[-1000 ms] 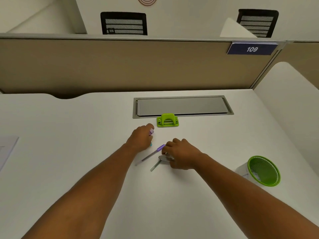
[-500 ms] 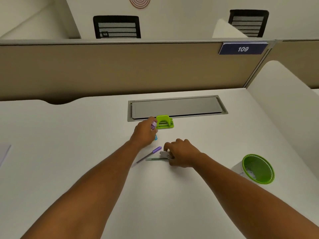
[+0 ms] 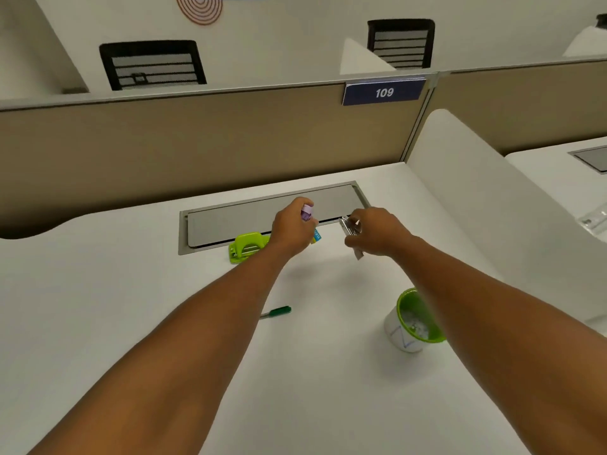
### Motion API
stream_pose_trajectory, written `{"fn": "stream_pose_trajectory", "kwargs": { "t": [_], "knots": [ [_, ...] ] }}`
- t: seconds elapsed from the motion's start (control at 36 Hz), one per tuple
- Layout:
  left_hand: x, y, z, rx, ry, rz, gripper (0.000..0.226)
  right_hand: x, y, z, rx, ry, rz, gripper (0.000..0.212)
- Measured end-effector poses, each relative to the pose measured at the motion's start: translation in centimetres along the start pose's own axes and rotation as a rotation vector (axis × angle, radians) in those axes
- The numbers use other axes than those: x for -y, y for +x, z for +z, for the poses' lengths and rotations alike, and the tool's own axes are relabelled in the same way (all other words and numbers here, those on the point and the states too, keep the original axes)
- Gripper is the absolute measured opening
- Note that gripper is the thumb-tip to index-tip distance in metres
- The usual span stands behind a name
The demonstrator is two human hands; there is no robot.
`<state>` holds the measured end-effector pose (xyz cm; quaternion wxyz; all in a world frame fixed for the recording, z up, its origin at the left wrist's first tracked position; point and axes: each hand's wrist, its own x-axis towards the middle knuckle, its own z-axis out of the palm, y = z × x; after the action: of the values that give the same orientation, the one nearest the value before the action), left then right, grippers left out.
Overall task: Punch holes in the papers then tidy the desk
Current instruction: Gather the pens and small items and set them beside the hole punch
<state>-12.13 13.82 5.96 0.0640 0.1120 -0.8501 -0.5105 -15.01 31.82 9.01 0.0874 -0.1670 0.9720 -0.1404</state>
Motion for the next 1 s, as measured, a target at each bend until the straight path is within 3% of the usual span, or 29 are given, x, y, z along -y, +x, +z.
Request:
{"fn": "stream_pose_trajectory", "kwargs": {
  "t": [0.11,0.31,0.53,0.75,0.83,1.0],
  "knots": [
    [-1.8,2.1,4.6,0.041,-0.028,-0.003,0.025,-3.9,1.1,-0.9,-0.043,-0.047,0.121,0.023],
    [-2.9,6.1,13.1,0.13,0.082,0.007,0.017,-9.7,3.5,-0.1,-0.063,-0.026,0.288,0.02],
    [-3.0,8.8,19.8,0.199,0.063,0.014,0.031,-14.8,5.8,1.4,-0.101,-0.026,0.377,0.014],
    [-2.6,9.4,22.4,0.182,0.225,0.16,0.034,-16.3,7.2,3.1,-0.109,-0.079,0.36,0.01],
    [-2.3,9.4,22.4,0.161,0.362,0.199,0.028,-16.6,7.4,3.4,-0.129,-0.102,0.356,0.021],
    [-2.1,8.8,22.4,0.167,0.53,0.21,0.056,-16.7,7.2,3.3,-0.135,-0.161,0.366,0.031]
  ]
}}
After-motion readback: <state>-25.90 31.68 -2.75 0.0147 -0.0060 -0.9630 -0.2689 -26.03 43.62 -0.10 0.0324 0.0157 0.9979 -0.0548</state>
